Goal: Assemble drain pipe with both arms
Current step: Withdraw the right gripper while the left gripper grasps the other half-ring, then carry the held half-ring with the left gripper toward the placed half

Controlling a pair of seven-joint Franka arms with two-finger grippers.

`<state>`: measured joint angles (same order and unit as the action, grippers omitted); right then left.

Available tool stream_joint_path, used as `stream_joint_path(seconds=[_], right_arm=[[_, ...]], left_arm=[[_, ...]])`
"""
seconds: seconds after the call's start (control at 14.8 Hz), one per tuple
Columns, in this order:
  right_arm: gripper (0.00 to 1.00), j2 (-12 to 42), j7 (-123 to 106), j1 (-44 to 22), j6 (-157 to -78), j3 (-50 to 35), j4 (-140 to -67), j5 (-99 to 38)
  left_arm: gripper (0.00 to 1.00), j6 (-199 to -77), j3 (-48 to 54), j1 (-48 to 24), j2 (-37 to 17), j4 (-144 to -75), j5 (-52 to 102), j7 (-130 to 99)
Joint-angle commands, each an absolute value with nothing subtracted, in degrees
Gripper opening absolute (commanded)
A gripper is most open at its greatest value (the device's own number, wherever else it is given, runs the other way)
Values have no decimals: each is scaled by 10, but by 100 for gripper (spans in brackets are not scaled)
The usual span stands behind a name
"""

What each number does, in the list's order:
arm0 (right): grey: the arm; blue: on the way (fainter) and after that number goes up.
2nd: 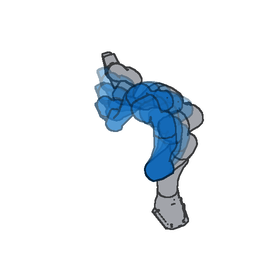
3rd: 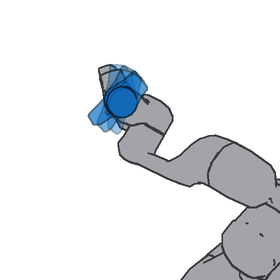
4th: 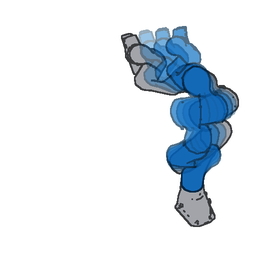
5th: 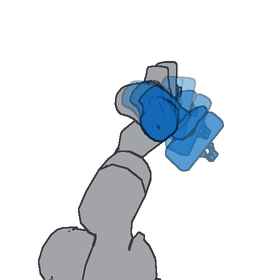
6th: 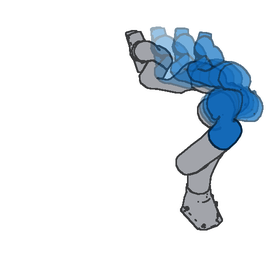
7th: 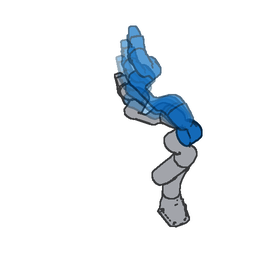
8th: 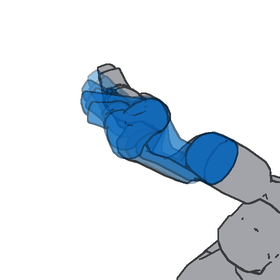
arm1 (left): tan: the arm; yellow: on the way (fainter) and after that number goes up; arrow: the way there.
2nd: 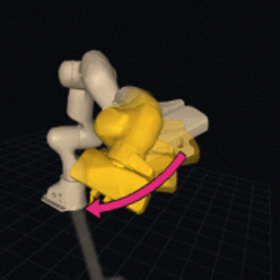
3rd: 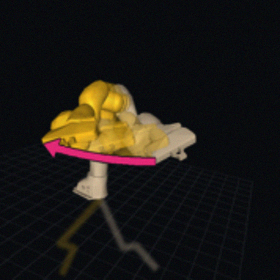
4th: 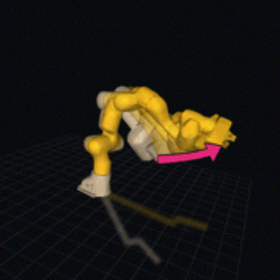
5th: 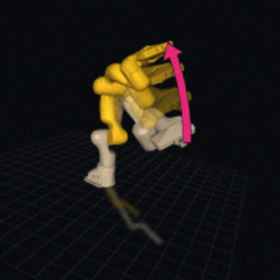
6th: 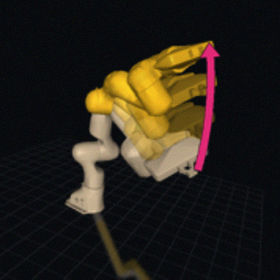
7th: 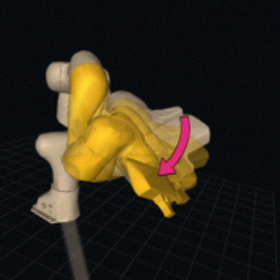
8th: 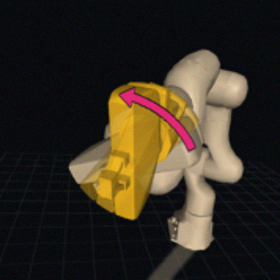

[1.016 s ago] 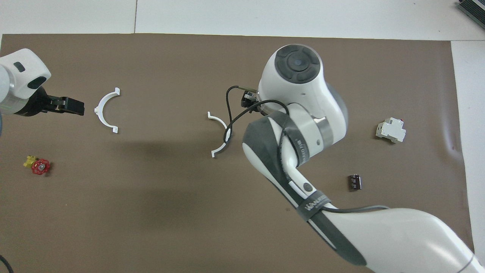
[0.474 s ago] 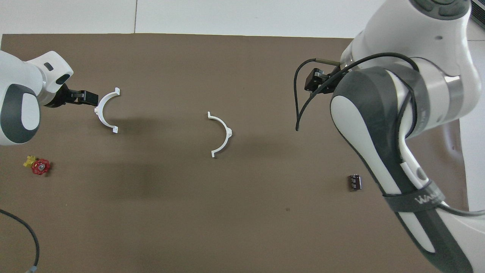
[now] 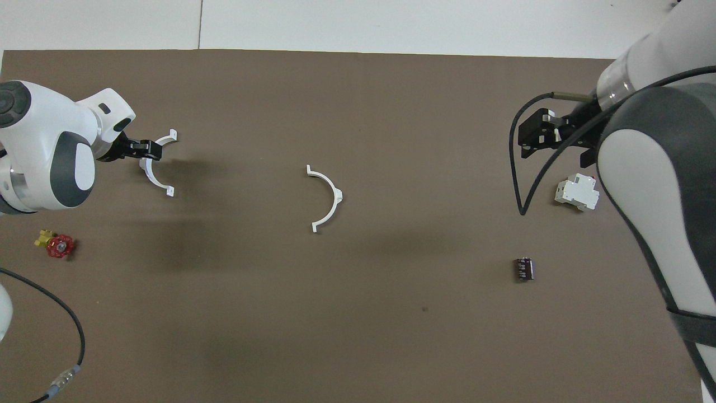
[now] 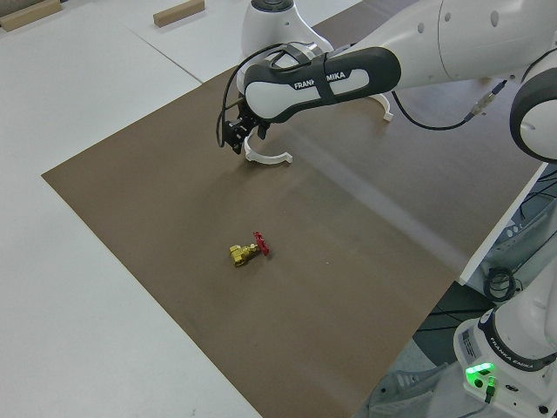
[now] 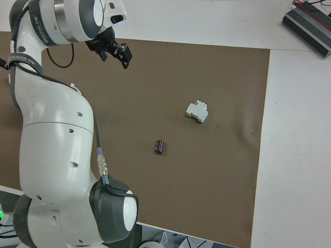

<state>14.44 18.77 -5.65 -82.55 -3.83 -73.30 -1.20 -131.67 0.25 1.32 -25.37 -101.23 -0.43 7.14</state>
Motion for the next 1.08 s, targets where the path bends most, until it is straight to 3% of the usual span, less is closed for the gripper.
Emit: stream_joint_path(seconds=[0.0,0.2,0.41,0.47,0.54,0.75,0.81,1.02], right_arm=[[94,72,121,-26,-829,-41,-824,-18],[96,33,69,5,-829,-41,-875,-18],[97,29,8,40,-829,-41,-879,-18],[97,28,-14,50,-829,-41,-879,-18],[97,27,-28,58,-829,-41,-880,-17],[98,23,-37,67,-829,-41,-881,-18],[98,22,-38,71,-829,-41,-882,-18],[98,18,-52,74,-836,-41,-893,-18]], left_arm=[[69,-1340,8,22,-256,-1032,-7,76],[66,-1365,8,26,-255,-1052,-6,76],[65,-1365,8,27,-254,-1057,-4,76],[61,-1363,8,27,-253,-1057,-4,75],[43,-1360,8,28,-253,-1056,10,75],[5,-1355,7,27,-254,-1049,33,73],[0,-1348,7,26,-253,-1049,33,73],[0,-1318,7,19,-248,-1034,32,69]])
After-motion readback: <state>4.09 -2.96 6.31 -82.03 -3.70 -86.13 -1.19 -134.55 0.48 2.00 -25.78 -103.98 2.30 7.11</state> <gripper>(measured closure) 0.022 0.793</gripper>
